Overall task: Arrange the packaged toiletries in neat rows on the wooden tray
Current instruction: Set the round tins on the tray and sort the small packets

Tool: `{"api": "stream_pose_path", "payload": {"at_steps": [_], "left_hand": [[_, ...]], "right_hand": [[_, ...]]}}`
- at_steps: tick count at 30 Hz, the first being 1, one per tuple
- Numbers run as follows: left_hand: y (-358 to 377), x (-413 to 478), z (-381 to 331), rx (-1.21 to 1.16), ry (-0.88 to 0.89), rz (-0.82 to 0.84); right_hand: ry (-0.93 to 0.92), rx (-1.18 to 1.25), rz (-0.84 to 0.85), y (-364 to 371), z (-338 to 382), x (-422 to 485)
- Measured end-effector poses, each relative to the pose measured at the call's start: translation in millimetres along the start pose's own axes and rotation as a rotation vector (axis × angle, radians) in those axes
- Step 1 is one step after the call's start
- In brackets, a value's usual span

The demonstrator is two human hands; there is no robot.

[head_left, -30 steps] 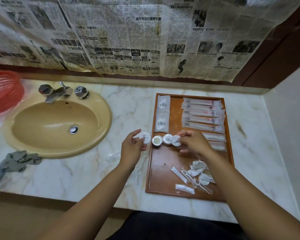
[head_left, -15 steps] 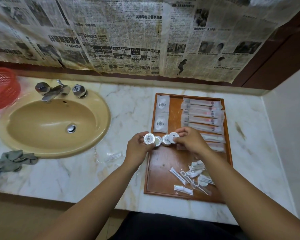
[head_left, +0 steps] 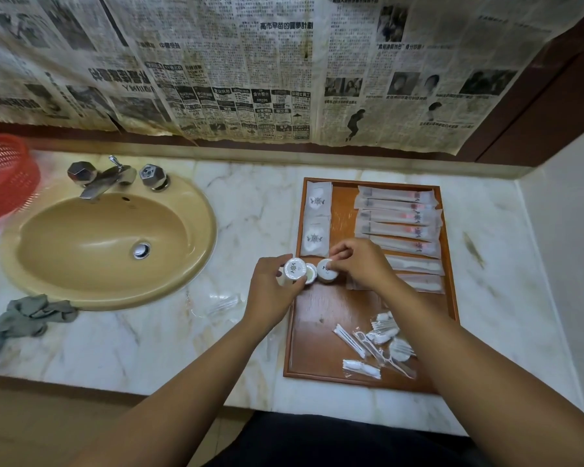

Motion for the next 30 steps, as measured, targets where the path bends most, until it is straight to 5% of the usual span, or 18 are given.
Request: {"api": "stream_pose_path", "payload": {"at_steps": [10, 15, 20, 30], "left_hand": [[24, 15, 1, 0.257, 0.097, 0.052], [42, 22, -6, 0.3, 0.218, 0.103], [47, 28, -12, 0.329, 0.334, 0.162], [39, 43, -10, 0.456, 0.393, 0.318]], "right_hand": [[-0.026, 0.094, -0.119, -3, -15, -7], [0.053, 0.258, 0.083, -9, -11, -22], [0.093, 0.357, 0.113, -11, -16, -22], [0.065, 0.037, -0.079, 5, -22, -17]]}}
Point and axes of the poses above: each hand's wrist, its own x-axis towards the middle knuckle, its own y-axis out of the palm, z = x × y, the point moved 2 cm from there along x, towards the middle knuckle, and after that the axes turned 5 degrees about y, right-handed, at the moved point
